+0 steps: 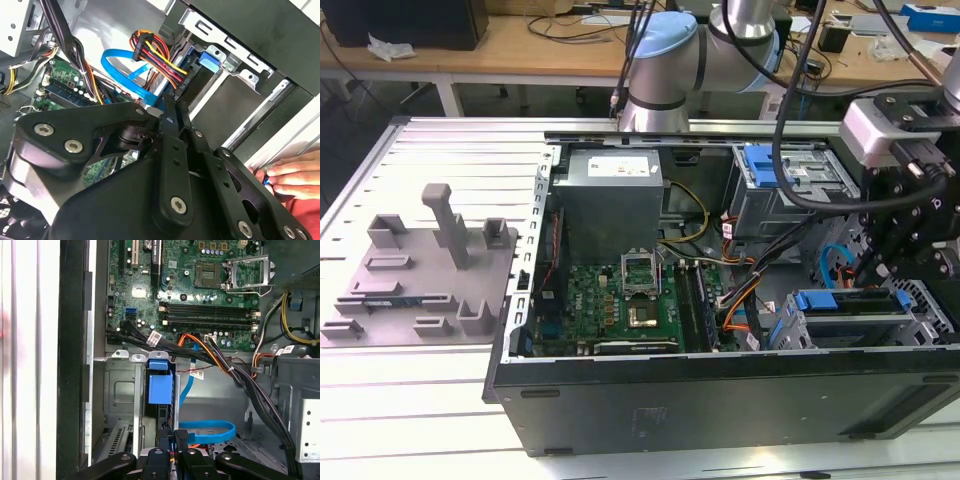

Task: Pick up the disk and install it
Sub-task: 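Insert the second disk wire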

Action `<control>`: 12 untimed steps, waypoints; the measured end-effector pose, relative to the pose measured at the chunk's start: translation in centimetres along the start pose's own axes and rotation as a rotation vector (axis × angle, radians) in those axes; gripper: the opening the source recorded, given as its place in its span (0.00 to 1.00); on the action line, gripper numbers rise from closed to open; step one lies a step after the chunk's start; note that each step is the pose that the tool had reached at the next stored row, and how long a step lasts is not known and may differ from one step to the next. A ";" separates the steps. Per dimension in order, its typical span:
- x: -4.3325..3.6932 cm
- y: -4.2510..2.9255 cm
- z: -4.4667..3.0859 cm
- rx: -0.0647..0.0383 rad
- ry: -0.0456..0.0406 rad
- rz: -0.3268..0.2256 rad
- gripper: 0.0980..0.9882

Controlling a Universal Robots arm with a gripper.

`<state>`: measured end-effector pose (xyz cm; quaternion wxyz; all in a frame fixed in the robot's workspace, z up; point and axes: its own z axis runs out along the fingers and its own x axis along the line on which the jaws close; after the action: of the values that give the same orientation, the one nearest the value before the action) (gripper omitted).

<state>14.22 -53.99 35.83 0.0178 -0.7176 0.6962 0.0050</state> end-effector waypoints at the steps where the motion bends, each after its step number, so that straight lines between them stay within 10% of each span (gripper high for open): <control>1: 0.01 0.00 0.06 0.000 -0.0003 -0.004 0.07; 12: 0.10 -0.06 0.49 -0.001 -0.0036 -0.028 0.07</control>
<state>14.29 -54.07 35.33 0.0188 -0.7273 0.6861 0.0064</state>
